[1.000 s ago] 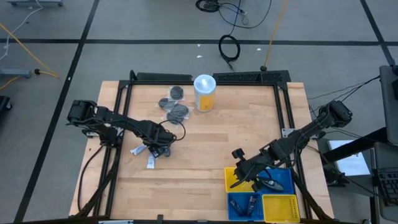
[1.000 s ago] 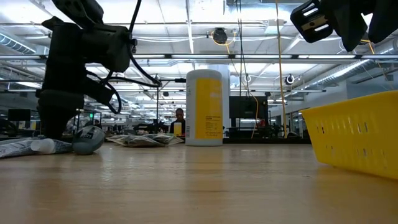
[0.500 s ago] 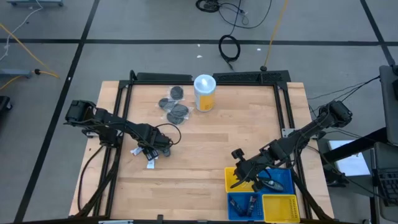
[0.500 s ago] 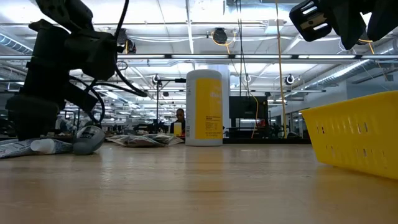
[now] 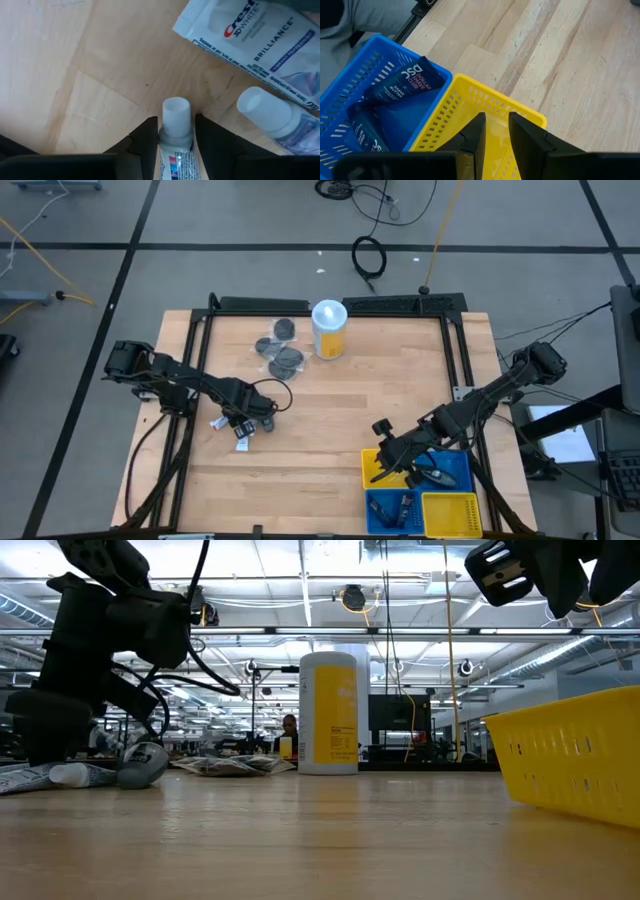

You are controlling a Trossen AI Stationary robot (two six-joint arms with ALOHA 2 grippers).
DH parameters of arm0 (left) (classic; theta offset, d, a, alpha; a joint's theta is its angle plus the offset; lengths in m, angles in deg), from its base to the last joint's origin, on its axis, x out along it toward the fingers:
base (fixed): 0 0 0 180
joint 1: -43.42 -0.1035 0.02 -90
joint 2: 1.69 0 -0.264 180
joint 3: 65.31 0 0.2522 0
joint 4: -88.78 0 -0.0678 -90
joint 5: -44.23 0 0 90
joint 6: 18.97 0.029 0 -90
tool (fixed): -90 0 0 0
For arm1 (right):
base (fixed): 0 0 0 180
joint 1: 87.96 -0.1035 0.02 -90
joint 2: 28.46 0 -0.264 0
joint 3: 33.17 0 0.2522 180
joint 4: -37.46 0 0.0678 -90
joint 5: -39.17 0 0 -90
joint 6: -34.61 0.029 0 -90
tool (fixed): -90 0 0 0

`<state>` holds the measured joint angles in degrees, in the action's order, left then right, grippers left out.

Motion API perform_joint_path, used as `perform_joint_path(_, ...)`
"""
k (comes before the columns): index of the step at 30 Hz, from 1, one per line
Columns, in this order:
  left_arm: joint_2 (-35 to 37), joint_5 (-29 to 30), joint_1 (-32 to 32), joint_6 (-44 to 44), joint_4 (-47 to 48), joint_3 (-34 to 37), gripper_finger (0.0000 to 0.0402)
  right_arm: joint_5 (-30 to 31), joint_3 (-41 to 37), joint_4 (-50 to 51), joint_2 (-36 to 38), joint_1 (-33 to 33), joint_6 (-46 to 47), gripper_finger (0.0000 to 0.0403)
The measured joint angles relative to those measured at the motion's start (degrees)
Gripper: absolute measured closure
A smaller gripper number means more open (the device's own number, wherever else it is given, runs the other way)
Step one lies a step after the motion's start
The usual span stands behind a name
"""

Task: Pick & Place Travel size toiletries
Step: Put the left toothpaste into the top yellow basket

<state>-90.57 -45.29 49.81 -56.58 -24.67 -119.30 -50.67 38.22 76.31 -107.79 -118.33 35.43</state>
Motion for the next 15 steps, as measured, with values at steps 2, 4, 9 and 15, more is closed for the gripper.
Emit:
perform_joint_path(2, 0.0, 0.0, 0.0, 0.0, -0.2, 0.0, 0.0287, 0.0, 0.0, 0.0, 0.0, 0.0, 0.0, 0.0328)
perform_joint_path(4, 0.0, 0.0, 0.0, 0.0, -0.3, 0.0, 0.0304, 0.0, 0.0, 0.0, 0.0, 0.0, 0.0, 0.0328)
perform_joint_path(9, 0.0, -0.1, 0.0, -0.3, -0.5, 0.0, 0.0341, 0.0, 0.0, 0.0, 0.0, 0.0, -0.2, 0.0328)
perform_joint_path(15, 1.9, 0.2, 0.0, -2.0, -0.7, -0.1, 0.0335, 0.0, 0.0, 0.0, 0.0, 0.0, -0.2, 0.0328)
